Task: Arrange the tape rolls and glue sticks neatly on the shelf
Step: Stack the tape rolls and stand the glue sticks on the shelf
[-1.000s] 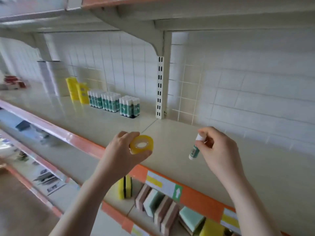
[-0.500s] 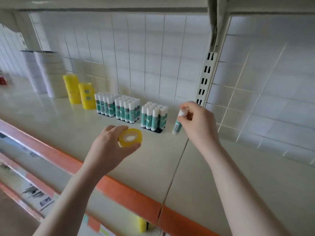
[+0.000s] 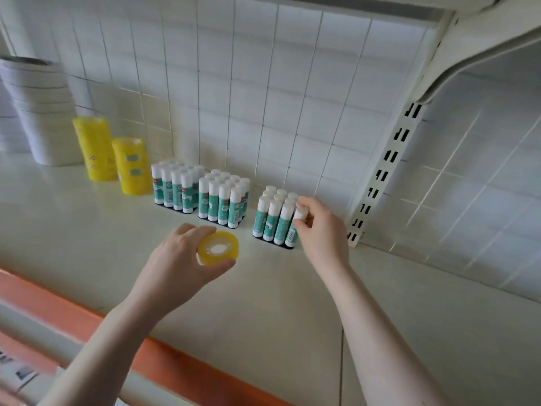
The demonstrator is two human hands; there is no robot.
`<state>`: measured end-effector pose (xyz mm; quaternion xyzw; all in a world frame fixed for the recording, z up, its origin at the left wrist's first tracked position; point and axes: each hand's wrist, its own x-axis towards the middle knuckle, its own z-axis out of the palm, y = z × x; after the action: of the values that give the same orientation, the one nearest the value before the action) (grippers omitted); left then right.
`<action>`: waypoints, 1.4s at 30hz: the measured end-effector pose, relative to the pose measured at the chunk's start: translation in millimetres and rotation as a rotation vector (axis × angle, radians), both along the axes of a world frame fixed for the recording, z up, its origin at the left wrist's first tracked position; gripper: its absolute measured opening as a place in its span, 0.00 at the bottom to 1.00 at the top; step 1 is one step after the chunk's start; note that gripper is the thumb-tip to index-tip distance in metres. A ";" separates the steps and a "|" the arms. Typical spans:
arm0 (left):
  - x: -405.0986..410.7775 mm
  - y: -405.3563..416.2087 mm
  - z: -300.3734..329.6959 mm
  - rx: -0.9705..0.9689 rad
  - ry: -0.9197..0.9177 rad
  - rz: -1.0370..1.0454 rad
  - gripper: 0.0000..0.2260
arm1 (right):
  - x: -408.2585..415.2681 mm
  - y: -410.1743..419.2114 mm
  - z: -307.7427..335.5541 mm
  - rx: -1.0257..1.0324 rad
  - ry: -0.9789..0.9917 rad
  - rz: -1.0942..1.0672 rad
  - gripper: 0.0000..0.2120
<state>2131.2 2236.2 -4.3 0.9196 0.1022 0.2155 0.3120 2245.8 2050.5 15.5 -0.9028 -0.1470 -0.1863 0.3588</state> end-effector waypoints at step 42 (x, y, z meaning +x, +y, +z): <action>23.4 151.8 32.7 0.044 -0.105 0.045 0.29 | -28.9 104.4 11.2 -0.222 -0.192 0.022 0.06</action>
<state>2154.6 2387.9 28.3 0.9111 0.1016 0.2729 0.2917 2216.9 2154.9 26.7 -0.9132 -0.2104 -0.2503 0.2432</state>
